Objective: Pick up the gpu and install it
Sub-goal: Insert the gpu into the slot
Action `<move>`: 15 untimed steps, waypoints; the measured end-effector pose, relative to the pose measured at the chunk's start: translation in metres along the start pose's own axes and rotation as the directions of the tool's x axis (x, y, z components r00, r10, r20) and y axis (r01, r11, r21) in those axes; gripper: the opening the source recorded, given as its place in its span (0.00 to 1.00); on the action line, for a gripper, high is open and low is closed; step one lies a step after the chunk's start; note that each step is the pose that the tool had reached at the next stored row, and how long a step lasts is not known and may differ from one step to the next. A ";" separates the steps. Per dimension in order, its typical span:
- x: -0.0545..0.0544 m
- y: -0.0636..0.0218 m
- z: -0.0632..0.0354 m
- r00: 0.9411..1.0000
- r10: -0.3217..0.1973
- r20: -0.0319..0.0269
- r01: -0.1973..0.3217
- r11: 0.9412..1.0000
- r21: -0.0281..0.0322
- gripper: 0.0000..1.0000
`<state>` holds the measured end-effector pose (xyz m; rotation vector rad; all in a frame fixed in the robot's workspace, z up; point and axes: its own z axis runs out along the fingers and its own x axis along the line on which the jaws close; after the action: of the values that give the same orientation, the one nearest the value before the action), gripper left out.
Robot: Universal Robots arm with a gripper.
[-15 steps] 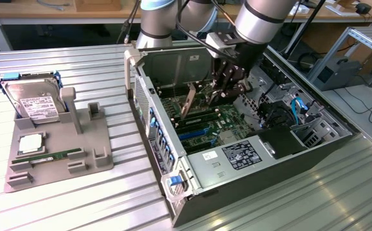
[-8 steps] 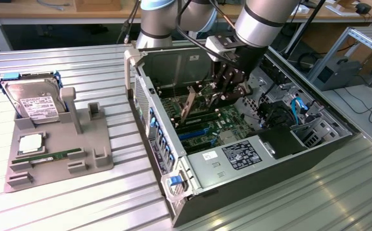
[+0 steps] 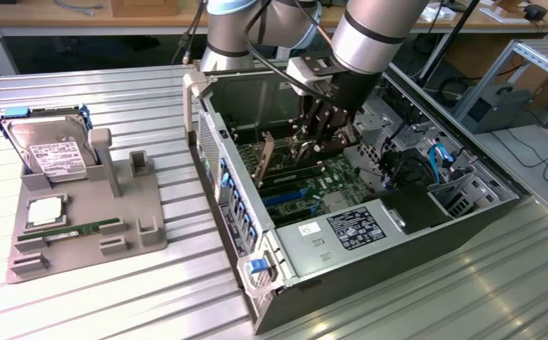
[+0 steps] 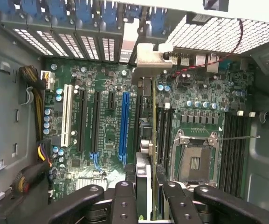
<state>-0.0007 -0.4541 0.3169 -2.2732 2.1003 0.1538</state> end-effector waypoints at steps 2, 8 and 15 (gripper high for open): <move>0.001 0.0024 0.0012 1.000 0.000 0.000 0.000 1.000 0.000 0.27; 0.001 0.0038 0.0072 0.999 0.034 -0.005 -0.034 0.999 0.003 0.27; 0.003 0.0103 0.0135 0.996 0.086 -0.037 -0.085 0.996 0.008 0.27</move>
<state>-0.0113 -0.4565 0.3036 -2.2010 2.2144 0.1080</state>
